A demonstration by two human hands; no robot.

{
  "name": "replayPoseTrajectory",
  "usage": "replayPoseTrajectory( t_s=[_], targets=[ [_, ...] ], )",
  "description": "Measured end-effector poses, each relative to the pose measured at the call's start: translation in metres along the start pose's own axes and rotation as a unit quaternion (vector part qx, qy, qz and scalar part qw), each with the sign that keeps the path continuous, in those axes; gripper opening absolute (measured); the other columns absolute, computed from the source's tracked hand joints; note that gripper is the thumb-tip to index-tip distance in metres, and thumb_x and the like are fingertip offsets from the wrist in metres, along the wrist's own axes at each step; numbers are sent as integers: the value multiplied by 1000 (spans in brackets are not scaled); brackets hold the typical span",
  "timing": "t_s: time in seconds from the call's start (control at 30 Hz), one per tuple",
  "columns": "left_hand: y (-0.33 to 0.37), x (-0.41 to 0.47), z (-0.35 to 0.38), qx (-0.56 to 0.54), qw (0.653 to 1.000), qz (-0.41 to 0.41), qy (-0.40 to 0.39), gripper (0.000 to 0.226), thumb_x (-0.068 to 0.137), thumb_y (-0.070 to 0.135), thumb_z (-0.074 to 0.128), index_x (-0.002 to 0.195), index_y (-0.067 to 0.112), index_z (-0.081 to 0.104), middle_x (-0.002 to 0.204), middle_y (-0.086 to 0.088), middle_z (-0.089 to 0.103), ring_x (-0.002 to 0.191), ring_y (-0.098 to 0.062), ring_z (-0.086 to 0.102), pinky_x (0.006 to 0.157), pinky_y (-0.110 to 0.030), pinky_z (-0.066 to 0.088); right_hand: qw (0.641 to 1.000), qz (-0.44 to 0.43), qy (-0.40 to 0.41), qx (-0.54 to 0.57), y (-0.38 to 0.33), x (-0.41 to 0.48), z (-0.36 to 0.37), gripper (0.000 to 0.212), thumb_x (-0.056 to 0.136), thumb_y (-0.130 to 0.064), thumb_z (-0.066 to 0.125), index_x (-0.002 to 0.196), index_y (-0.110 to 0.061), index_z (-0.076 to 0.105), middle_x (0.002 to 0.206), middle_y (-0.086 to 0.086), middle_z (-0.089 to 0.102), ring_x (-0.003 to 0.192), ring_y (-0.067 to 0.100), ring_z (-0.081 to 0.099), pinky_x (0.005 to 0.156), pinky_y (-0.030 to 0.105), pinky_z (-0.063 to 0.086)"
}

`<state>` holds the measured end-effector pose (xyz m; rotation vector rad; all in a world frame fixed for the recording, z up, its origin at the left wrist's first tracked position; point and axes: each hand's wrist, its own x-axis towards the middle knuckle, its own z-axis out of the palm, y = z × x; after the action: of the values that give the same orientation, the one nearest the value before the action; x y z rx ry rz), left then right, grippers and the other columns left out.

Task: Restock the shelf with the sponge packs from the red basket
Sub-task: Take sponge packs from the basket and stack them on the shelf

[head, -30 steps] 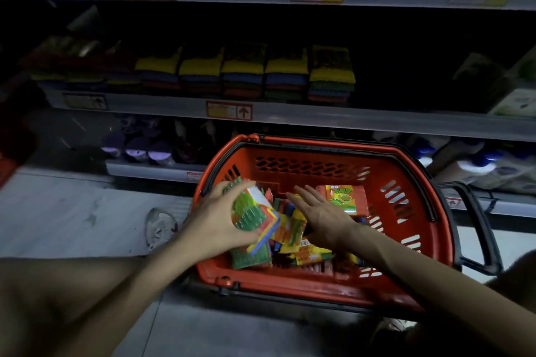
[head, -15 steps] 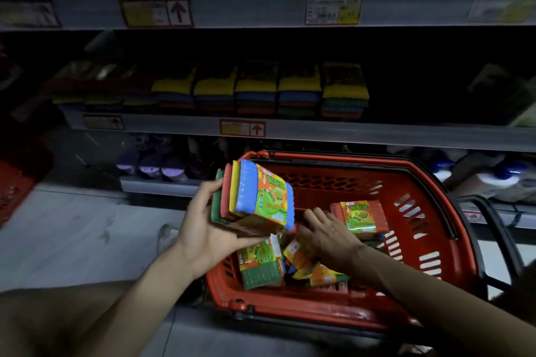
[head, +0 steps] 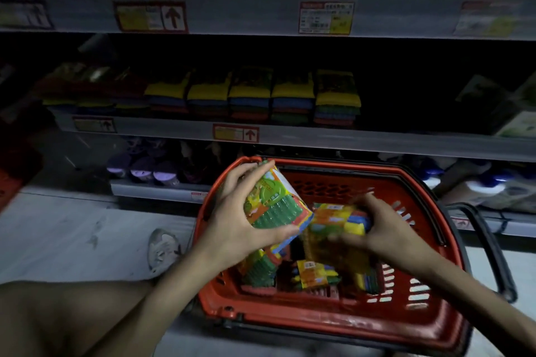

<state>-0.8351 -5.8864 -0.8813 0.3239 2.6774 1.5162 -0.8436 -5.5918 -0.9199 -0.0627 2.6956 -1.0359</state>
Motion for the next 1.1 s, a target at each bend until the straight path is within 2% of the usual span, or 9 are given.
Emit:
replayPoseTrajectory(
  t_s=[0.2,0.33,0.4,0.47,0.6,0.67,0.9,1.0,1.1],
  targets=[
    [12,9,19,63,998,12,11,114,63,54,92,157,42,28,149,24,26,137,16,23,101,6,18,982,8,36,186,-6,-29,-37,49,69,-42,84,115,-39,67,123,-5,60,103,6,67,80,22,58],
    [22,19,36,51,999,-5,8,119,57,67,87,156,43,27,144,21,24,134,5,30,104,-5,29,977,-20,81,195,-9,-35,-48,26,74,-29,91,95,-29,76,114,-4,64,102,3,64,87,31,53],
    [31,25,43,57,998,-7,4,114,56,71,85,153,49,30,140,19,25,130,0,35,105,-15,38,976,-5,107,188,-8,-34,-54,30,63,-38,84,89,-27,76,109,-2,65,100,9,64,91,41,54],
    [40,30,47,78,997,7,9,110,57,68,87,151,54,31,138,18,26,127,-1,37,101,-13,38,976,3,128,179,-8,-33,-57,35,59,-51,76,86,-28,75,104,0,66,96,14,66,88,46,56],
    [56,39,57,88,995,41,20,112,57,63,91,151,56,31,141,19,23,131,-3,36,103,-12,38,982,4,145,124,-10,-33,-62,37,76,-67,73,76,-30,74,93,-8,69,92,7,65,86,42,54],
    [62,43,63,93,994,49,18,113,57,59,93,152,55,31,145,16,20,136,-8,35,108,-21,40,985,-3,135,104,-11,-35,-63,33,81,-63,71,77,-31,75,93,-10,70,93,3,63,87,38,53],
    [75,54,76,84,995,57,7,114,57,53,96,151,56,33,142,17,18,131,-7,40,107,-16,41,980,4,154,123,-7,-40,-89,9,93,-40,70,95,-35,77,94,-13,73,89,-1,68,86,37,58],
    [77,60,77,80,994,70,0,114,57,51,97,151,57,34,146,21,14,134,-6,37,111,-23,44,987,-14,84,137,-8,-45,-107,28,94,-24,71,113,-44,74,104,-16,73,93,1,71,84,30,60],
    [79,62,82,61,995,72,-27,116,57,53,96,152,58,30,146,26,13,130,5,33,106,-8,39,984,-40,1,172,-15,-55,-107,46,92,-18,75,130,-44,67,115,-19,74,96,-1,72,80,18,55]
  ],
)
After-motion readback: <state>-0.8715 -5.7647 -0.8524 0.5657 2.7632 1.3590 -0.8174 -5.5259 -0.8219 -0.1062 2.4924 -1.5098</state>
